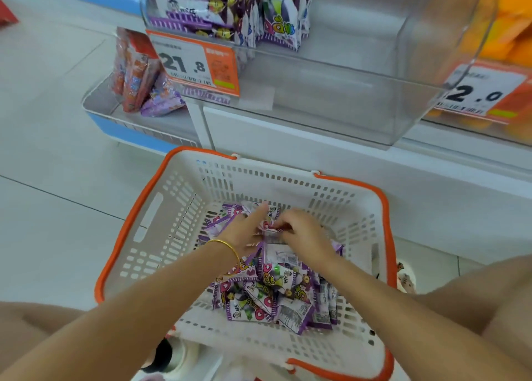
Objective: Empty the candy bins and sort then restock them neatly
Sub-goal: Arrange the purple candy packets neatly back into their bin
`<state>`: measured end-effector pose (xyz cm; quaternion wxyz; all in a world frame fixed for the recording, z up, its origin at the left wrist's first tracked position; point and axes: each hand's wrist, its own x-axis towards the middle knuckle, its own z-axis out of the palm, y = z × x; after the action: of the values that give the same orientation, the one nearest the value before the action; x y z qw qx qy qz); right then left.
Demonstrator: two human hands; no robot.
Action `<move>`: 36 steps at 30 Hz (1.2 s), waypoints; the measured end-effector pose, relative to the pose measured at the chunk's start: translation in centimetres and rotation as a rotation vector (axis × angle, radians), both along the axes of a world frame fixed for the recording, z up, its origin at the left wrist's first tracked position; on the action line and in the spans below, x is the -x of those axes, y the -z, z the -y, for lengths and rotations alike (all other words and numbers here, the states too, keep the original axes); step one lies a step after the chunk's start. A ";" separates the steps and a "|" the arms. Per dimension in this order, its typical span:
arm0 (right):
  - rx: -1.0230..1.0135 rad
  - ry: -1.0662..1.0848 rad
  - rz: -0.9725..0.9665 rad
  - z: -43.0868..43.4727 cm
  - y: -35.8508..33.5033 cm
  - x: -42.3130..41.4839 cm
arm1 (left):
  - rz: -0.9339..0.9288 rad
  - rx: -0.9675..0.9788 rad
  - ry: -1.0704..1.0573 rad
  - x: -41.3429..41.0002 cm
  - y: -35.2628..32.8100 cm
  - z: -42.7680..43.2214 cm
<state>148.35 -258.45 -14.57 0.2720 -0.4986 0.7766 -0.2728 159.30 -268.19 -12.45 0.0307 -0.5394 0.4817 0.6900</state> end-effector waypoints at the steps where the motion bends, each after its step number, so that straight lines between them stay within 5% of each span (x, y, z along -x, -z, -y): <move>1: 0.015 -0.051 -0.024 0.1 -1.1 -0.5 | -0.003 0.022 -0.062 0.1 -0.1 0.0; 10: 0.110 0.248 0.263 -1.5 -6.2 2.7 | -0.272 -0.079 -0.425 -1.6 -3.4 2.1; 16: 0.373 0.550 0.507 -1.1 -8.2 2.8 | -0.296 -0.157 -0.268 -2.3 -4.9 0.6; 18: 0.366 0.542 0.580 -0.7 -7.9 1.4 | -0.339 -0.211 -0.182 -2.2 -5.4 -0.1; 26: -0.042 0.290 0.724 -0.6 -8.4 0.6 | -0.375 0.107 -0.123 -2.1 -5.9 -0.2; 33: 0.491 0.215 0.372 -0.7 -9.2 2.9 | -0.218 -0.119 -0.170 -2.6 -6.5 0.7; 36: 0.436 0.066 0.384 -0.8 -9.2 2.3 | -0.318 -0.214 -0.125 -2.5 -7.1 0.9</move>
<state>146.00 -257.69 -5.39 0.2915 -0.4592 0.6498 -0.5311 161.84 -269.07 -5.37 -0.0316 -0.4460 0.3697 0.8145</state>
